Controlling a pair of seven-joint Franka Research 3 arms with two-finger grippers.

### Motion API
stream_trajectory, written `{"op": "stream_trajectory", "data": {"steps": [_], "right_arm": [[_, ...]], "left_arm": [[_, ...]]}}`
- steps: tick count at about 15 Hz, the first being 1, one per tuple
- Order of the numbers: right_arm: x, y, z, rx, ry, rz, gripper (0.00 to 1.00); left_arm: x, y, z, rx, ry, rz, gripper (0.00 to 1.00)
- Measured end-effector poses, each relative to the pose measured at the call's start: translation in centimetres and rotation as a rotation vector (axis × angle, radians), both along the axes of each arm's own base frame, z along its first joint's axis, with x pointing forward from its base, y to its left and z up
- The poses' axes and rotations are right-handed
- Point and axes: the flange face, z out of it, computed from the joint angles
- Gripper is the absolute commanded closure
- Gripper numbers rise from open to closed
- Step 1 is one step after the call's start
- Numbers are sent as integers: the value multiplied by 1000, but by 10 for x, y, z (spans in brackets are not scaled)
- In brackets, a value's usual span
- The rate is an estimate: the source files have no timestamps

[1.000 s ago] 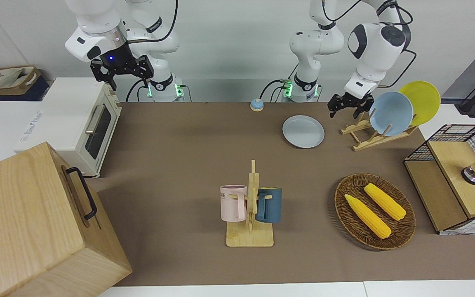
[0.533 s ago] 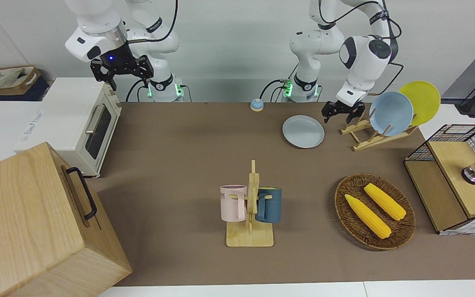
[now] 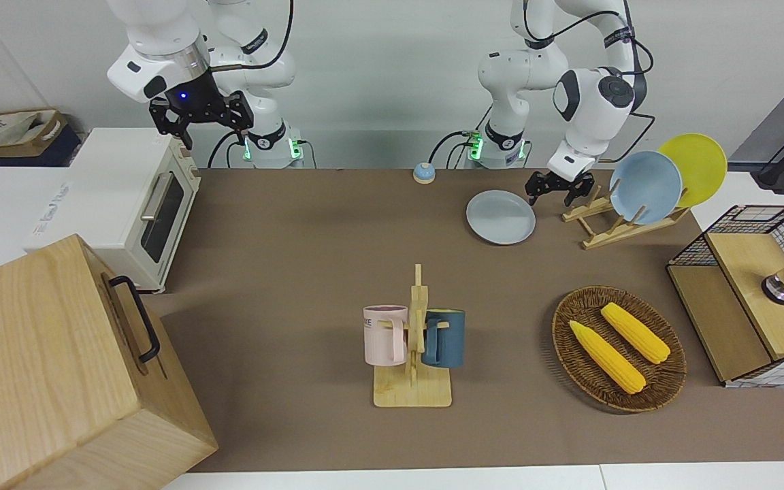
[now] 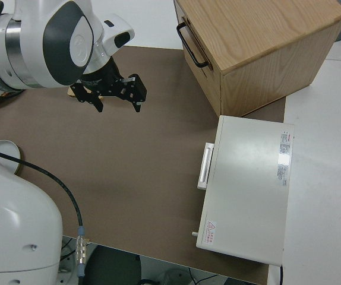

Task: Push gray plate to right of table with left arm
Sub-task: 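Move the left gripper down toward the edge of the gray plate, then press the left gripper against the gray plate's rim and nudge it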

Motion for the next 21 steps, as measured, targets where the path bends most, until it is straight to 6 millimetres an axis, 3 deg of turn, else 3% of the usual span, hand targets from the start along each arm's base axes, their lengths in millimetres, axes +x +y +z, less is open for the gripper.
{"op": "stream_trajectory", "data": {"steps": [17,21], "right_arm": [[0,0,0,0,0,0,17],[0,0,0,0,0,0,17]], "left_arm": [[-16,-10,-64,6,22,-21,5],[-16,-9,-71,6,32,-20,9]]}}
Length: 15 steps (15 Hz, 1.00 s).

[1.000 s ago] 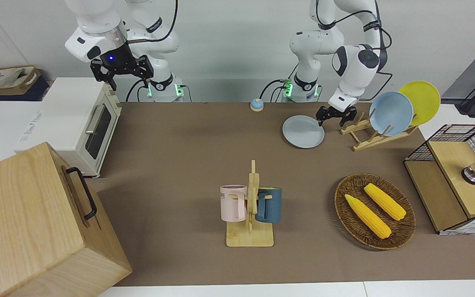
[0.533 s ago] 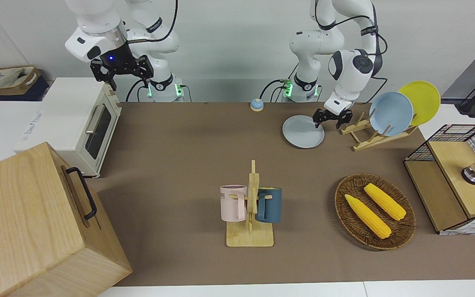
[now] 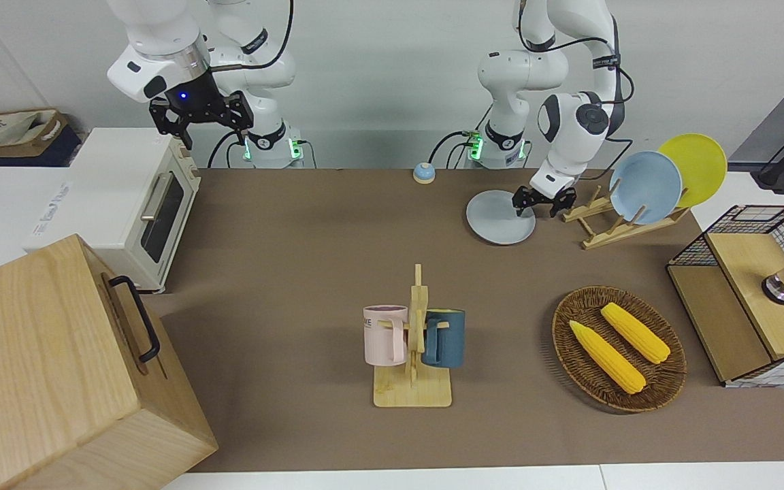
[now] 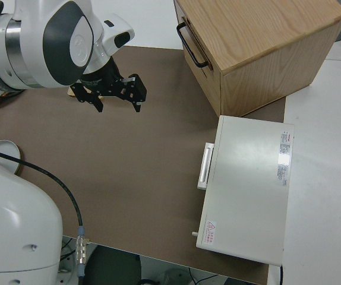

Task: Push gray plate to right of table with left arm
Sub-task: 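Press the left gripper against the gray plate's rim and nudge it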

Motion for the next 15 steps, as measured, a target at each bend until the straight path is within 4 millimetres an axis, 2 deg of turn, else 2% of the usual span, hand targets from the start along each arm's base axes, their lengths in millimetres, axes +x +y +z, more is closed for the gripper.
{"op": "stream_trajectory", "data": {"steps": [2,3,4,5,6,9,10,13,15], "right_arm": [[0,0,0,0,0,0,17],[0,0,0,0,0,0,17],[0,0,0,0,0,0,17],[0,0,0,0,0,0,17],[0,0,0,0,0,0,17],[0,0,0,0,0,0,17],[0,0,0,0,0,0,17],[0,0,0,0,0,0,17],[0,0,0,0,0,0,17]], "left_arm": [[0,0,-2,0,5,-1,15],[0,-2,-3,0,7,-4,52],[0,-2,-3,0,7,-4,198],[0,-3,-4,1,8,-5,444],[0,-4,-5,1,10,-6,622],[0,-9,-7,4,11,13,945],[0,-15,-7,5,11,22,999],[-1,-27,-7,8,11,23,1000],[-1,-28,-6,7,8,24,1000]]}}
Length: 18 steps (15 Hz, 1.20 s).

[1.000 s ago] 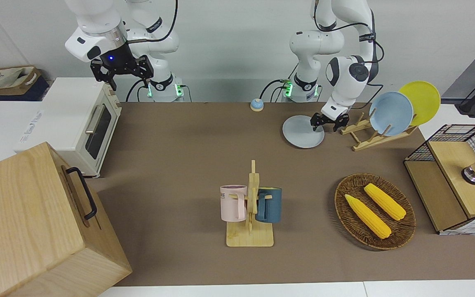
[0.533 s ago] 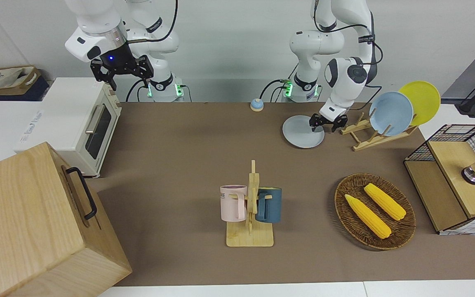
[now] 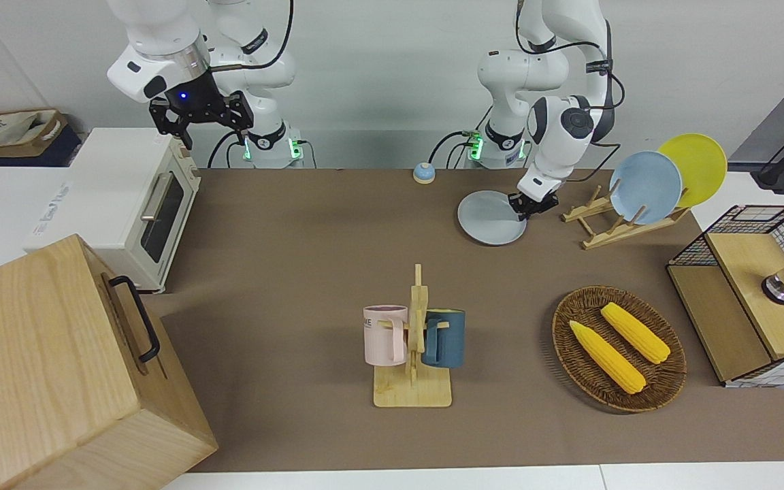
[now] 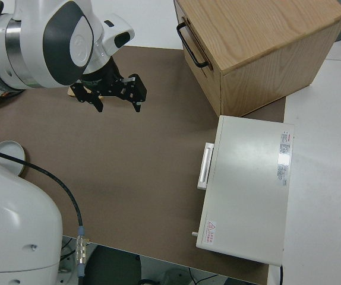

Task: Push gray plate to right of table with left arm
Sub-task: 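Press the left gripper against the gray plate's rim and nudge it, then push the gray plate across the table with the left gripper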

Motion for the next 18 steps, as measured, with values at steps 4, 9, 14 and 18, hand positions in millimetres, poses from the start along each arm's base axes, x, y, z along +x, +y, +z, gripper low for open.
{"op": "stream_trajectory", "data": {"steps": [4,9,14,18], "right_arm": [[0,0,0,0,0,0,17],[0,0,0,0,0,0,17],[0,0,0,0,0,0,17],[0,0,0,0,0,0,17]], "left_arm": [[0,0,2,-1,-5,1,1000],[0,1,2,-2,-5,5,1000],[0,1,1,-3,-2,23,1000],[2,-7,2,1,-5,57,1000]]}}
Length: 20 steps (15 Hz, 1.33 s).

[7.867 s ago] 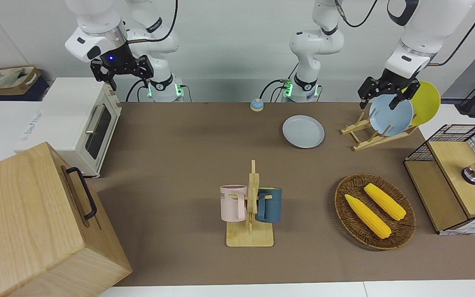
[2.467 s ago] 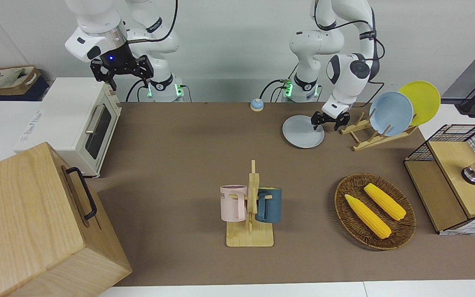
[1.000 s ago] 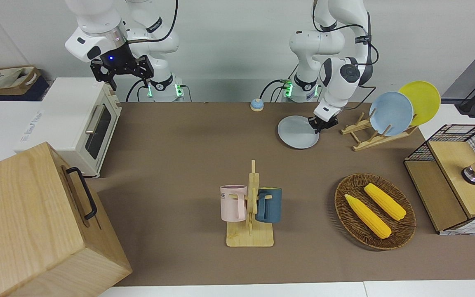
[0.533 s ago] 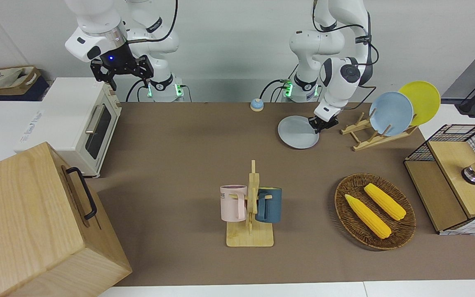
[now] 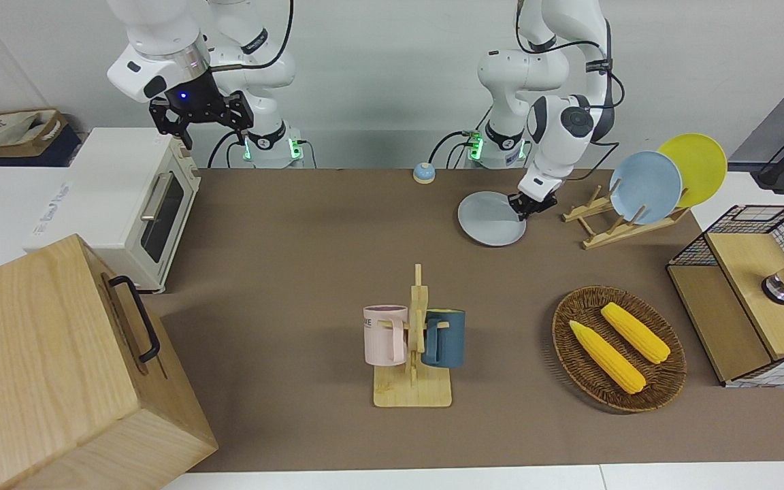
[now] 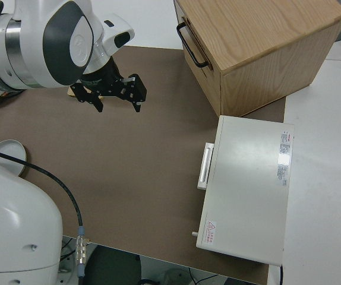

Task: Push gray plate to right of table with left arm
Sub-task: 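Push the gray plate across the table with the left gripper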

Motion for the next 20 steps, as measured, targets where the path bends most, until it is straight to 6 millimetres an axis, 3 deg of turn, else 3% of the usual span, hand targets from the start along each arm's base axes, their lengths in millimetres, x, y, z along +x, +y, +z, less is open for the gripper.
{"op": "stream_trajectory", "data": {"steps": [8,20], "right_arm": [[0,0,0,0,0,0,17],[0,0,0,0,0,0,17]], "left_arm": [[10,-64,0,14,-3,54,1000],[3,-191,0,25,-15,84,1000]]}}
